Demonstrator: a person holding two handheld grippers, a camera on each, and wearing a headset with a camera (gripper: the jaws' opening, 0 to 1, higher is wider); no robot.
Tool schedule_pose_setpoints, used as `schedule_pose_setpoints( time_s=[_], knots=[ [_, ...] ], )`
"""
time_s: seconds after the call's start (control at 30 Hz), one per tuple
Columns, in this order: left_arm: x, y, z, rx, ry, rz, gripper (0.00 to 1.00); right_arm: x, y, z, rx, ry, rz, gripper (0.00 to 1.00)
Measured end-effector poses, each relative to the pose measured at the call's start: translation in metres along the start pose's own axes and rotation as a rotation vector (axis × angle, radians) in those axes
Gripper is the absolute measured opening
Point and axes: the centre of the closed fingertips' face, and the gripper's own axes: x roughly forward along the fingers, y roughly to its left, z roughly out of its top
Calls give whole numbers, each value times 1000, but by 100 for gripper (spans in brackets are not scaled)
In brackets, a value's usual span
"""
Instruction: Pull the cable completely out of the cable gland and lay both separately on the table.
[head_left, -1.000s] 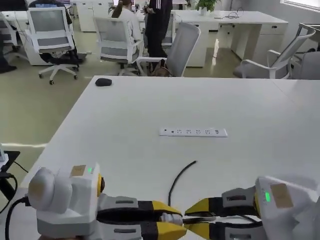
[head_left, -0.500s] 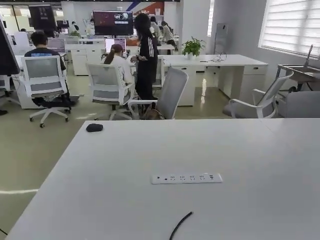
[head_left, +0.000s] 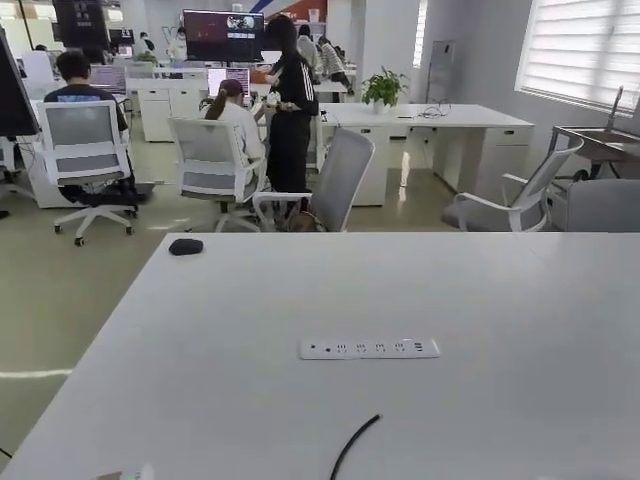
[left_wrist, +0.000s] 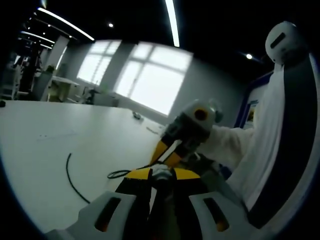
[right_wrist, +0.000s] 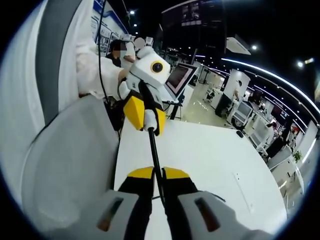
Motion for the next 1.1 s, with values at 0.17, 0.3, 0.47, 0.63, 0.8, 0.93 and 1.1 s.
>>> schedule_pose_setpoints(
  time_s=[0.17,0.3,0.47,0.63,0.8,0.93,1.1],
  knots=[
    [-6,2,0,6,10,14,17,-6,-1,-13,18,25,-17,4],
    [-11,2,1,9,11,22,17,-14,-1,-19,39,27,-33,4],
    [-13,2,8,1,-15,22,17,-23,-3,-28,59,45,-55,4],
    [-10,0,9,3,-19,18,17,-26,-4,-27,66,39,-60,4],
    [-8,1,8,7,-19,22,17,-22,-2,-29,68,42,-50,4],
    [-7,3,10,-5,-31,28,16,-19,-3,-28,76,39,-49,4],
    [-6,2,20,-18,-73,24,16,-17,-4,-26,86,27,-50,4]
  ],
)
